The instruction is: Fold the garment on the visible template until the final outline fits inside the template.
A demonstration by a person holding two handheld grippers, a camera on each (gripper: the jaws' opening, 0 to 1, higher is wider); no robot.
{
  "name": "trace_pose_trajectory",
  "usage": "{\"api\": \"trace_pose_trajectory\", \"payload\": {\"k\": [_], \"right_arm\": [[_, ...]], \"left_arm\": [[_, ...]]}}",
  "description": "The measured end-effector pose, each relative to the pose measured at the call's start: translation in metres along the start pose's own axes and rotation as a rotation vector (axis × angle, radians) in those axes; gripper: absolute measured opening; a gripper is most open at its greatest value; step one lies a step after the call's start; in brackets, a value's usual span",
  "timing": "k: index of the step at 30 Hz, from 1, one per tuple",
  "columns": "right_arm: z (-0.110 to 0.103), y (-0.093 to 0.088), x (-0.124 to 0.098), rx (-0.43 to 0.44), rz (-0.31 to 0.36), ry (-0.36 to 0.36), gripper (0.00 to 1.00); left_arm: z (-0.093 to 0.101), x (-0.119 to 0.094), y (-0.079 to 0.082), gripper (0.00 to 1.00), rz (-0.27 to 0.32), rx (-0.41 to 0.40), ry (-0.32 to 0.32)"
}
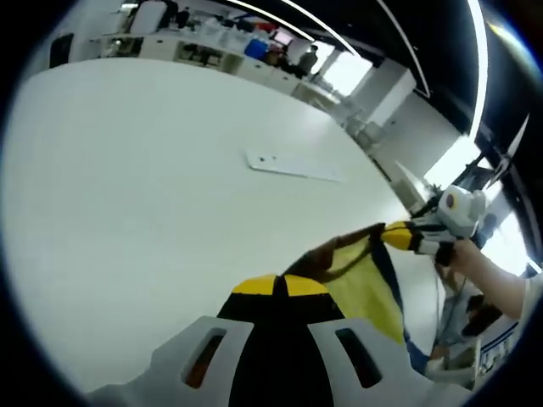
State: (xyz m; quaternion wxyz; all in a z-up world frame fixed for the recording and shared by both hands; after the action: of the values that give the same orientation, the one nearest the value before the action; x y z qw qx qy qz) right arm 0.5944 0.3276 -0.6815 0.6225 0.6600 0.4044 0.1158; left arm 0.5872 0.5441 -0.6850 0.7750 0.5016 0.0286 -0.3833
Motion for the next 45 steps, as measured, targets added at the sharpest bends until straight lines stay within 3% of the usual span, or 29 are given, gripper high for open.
{"api": "trace_pose_trajectory", "payload": {"k": [7, 9, 14, 35, 45], "right_arm": [[0.016, -0.016, 0.016, 0.009, -0.031, -0.019, 0.02], [0.018, -0.019, 0.02, 0.055, -0.029, -0.021, 0.02], [0.025, -0.028, 0.028, 0.037, -0.062, -0.025, 0.02], [0.034, -0.038, 0.043, -0.004, -0.088, -0.042, 0.02], [0.036, -0.039, 0.047, -0.065, -0.091, -0.036, 0.02]], "left_arm": [[-0.01, 0.014, -0.005, 0.0, -0.017, -0.017, 0.032], [-0.015, 0.017, -0.007, 0.0, -0.03, -0.019, 0.043], [-0.022, 0.025, -0.013, 0.0, -0.051, -0.051, 0.055], [-0.034, 0.04, -0.017, 0.0, -0.099, -0.046, 0.076], [-0.037, 0.044, -0.017, 0.0, -0.108, -0.023, 0.077]]}}
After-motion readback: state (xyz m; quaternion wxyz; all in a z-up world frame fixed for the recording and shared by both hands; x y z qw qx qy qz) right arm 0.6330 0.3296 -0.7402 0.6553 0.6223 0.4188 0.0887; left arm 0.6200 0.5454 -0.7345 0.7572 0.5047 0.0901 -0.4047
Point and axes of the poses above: the point that each gripper's makers call its tool centre point, and the gripper's own axes: x roughly forward along the fingers, z roughly to its right, y roughly out of its top, the point moved 3 cm from there along -x, roughly backward along the fingers, and after that the axes turned 15 degrees about z, right-handed, at the moved point
